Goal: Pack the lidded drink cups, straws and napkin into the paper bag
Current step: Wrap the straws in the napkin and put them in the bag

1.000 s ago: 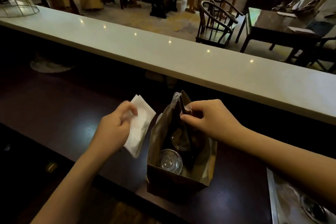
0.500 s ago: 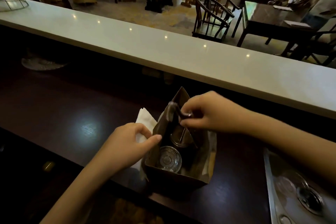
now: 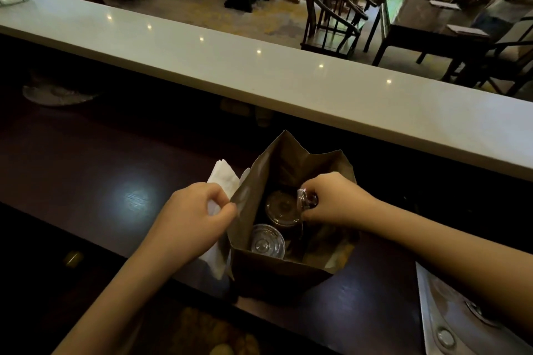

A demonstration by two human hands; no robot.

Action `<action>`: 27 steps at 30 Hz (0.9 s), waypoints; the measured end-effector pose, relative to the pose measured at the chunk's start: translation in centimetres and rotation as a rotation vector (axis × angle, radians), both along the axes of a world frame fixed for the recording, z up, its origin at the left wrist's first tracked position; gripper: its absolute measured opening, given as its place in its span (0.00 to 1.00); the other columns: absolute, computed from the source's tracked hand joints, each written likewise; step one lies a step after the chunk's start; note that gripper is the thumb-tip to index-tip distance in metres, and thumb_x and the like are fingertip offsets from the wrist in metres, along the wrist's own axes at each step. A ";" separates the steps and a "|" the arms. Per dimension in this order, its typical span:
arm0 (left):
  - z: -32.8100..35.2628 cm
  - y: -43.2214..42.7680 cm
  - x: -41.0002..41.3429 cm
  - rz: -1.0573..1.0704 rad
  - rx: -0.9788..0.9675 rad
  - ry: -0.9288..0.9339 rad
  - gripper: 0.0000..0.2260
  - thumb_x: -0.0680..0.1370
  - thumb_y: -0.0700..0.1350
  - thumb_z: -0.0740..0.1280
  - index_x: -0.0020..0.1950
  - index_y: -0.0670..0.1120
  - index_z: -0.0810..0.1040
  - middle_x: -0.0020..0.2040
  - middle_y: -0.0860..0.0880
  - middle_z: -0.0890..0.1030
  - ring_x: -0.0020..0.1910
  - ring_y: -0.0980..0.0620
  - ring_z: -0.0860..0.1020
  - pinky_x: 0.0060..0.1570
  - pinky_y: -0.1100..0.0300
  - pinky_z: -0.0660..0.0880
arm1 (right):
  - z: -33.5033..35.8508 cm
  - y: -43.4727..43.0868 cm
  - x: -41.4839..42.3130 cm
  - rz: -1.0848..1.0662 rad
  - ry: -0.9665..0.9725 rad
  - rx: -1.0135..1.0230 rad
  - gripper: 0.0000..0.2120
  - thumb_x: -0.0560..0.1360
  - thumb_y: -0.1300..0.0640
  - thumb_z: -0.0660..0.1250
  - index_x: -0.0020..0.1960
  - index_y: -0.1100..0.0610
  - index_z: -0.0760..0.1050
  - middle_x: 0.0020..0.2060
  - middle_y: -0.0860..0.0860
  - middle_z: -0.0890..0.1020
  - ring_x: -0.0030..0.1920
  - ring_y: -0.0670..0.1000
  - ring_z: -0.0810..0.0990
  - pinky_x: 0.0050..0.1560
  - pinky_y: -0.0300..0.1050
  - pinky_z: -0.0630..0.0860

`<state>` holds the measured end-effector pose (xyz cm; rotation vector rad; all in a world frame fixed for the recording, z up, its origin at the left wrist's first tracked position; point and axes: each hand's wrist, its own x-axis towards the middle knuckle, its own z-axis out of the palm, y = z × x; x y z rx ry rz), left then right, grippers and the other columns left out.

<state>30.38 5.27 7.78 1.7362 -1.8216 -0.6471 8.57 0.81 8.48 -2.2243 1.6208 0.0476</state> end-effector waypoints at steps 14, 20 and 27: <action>1.4 0.6 -0.1 -0.062 -0.055 -0.049 0.12 0.73 0.57 0.65 0.39 0.49 0.79 0.42 0.54 0.80 0.42 0.61 0.75 0.37 0.70 0.65 | -1.7 0.2 -0.3 -0.055 0.086 0.255 0.20 0.69 0.56 0.72 0.60 0.54 0.76 0.52 0.51 0.80 0.51 0.51 0.79 0.45 0.41 0.75; 5.7 0.1 0.4 -0.005 -0.263 -0.084 0.10 0.72 0.55 0.65 0.37 0.50 0.78 0.39 0.53 0.79 0.38 0.58 0.75 0.36 0.68 0.66 | 1.3 0.0 0.4 0.007 0.232 0.107 0.26 0.70 0.55 0.70 0.67 0.52 0.71 0.59 0.52 0.78 0.58 0.53 0.77 0.52 0.46 0.76; 10.3 -1.4 -0.8 -0.128 -0.295 0.147 0.09 0.71 0.52 0.69 0.34 0.49 0.79 0.32 0.56 0.80 0.34 0.65 0.75 0.34 0.78 0.67 | 6.9 -0.9 -0.2 -0.011 -0.095 0.098 0.29 0.73 0.49 0.68 0.71 0.52 0.64 0.65 0.51 0.76 0.62 0.49 0.76 0.61 0.39 0.71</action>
